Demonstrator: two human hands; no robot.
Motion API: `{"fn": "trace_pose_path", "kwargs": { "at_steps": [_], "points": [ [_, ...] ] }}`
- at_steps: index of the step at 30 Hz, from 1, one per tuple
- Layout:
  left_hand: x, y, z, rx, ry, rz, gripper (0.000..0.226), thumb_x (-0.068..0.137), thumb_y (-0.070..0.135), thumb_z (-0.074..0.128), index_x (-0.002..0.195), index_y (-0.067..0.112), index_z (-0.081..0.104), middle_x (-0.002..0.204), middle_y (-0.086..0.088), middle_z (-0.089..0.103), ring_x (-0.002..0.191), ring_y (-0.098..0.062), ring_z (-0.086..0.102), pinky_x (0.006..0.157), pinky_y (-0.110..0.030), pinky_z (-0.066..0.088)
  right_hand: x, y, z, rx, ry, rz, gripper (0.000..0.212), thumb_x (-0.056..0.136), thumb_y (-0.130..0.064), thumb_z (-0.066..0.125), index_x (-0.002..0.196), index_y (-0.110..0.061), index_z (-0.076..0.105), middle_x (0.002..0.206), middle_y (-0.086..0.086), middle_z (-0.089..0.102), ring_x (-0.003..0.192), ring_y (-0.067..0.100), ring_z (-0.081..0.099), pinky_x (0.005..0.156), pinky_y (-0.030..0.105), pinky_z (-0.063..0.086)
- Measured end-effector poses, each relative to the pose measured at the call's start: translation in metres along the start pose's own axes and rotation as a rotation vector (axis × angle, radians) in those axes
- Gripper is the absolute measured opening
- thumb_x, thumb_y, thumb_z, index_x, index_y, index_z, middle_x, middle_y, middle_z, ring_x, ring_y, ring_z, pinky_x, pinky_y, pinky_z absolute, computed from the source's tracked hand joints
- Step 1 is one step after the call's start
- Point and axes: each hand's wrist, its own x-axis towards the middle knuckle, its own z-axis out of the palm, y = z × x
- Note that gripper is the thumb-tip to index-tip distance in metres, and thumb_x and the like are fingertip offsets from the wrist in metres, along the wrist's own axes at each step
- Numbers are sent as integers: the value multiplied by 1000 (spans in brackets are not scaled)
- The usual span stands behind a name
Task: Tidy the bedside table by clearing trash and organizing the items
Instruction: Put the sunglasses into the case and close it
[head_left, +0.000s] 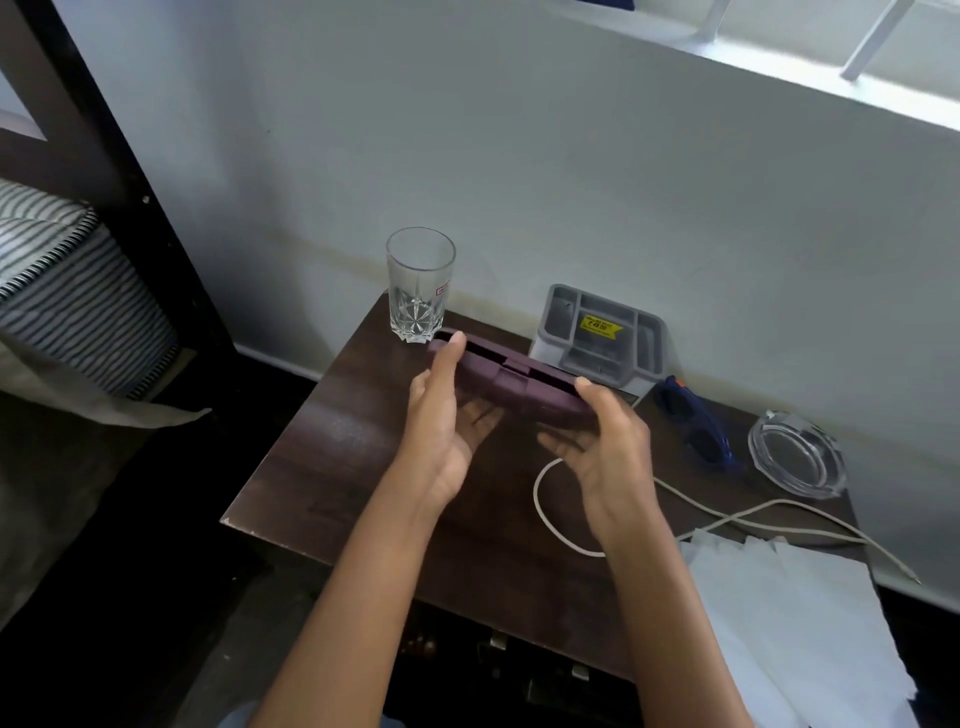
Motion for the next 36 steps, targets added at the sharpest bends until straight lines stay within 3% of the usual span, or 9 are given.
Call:
{"fn": "trace_pose_path", "kwargs": {
  "at_steps": [7,10,13,16,19,23,29,32,36],
  "points": [
    [-16,37,-12,485,-141,-17,6,81,25,69,86,25,66,81,11,61,81,-6,57,72,-22,47,-3,-20,-16,153,15,48,32,85,-28,61,111,-10,61,100,11,64,91,25,62,72,33,53],
    [-20,53,-23,671,-380,28,45,76,3,71,113,26,60,95,9,70,89,-5,64,83,-20,50,-4,-20,-21,266,46,180,41,82,-35,64,117,-12,60,108,13,68,98,33,66,79,46,56],
    [-22,57,-32,1001,-467,130,95,68,5,80,144,32,28,109,9,66,105,-3,60,91,-11,42,-6,-16,-23,264,73,246,46,78,-37,69,117,-13,60,106,13,70,87,32,70,70,53,57],
    [-21,57,-35,1193,-440,165,103,66,7,81,146,34,22,103,15,58,108,-2,53,89,-10,40,-7,-7,-22,199,138,249,37,79,-35,71,108,-14,62,92,11,70,68,28,71,58,44,58],
    [-18,56,-41,1300,-403,104,101,64,8,83,145,32,28,110,7,63,113,-14,56,104,-30,39,-6,1,-17,106,208,225,33,79,-33,72,101,-11,61,92,11,68,74,29,69,68,46,58],
    [-13,57,-50,1471,-351,64,100,65,10,82,147,29,27,111,2,63,110,-18,58,101,-32,42,-3,13,-6,-97,244,133,50,75,-45,73,106,-9,59,104,11,66,96,31,64,91,48,51],
    [-13,67,-59,1606,-265,23,88,69,4,78,144,16,35,113,-5,63,92,-18,60,85,-26,48,-1,28,11,-362,146,-8,30,91,-32,57,74,-9,51,63,4,42,59,16,38,54,30,30],
    [-16,72,-59,1660,-252,-32,57,73,2,75,126,8,55,89,-1,66,84,-18,62,76,-27,47,4,37,8,-492,69,13,29,91,-22,56,65,-12,49,56,4,40,56,21,40,54,33,31],
    [-16,72,-60,1700,-235,-177,37,81,12,70,116,3,62,106,-14,69,94,-23,62,82,-28,43,9,46,2,-673,21,-24,29,90,-21,56,63,-12,53,54,5,45,59,24,47,59,34,37]
  ]
}}
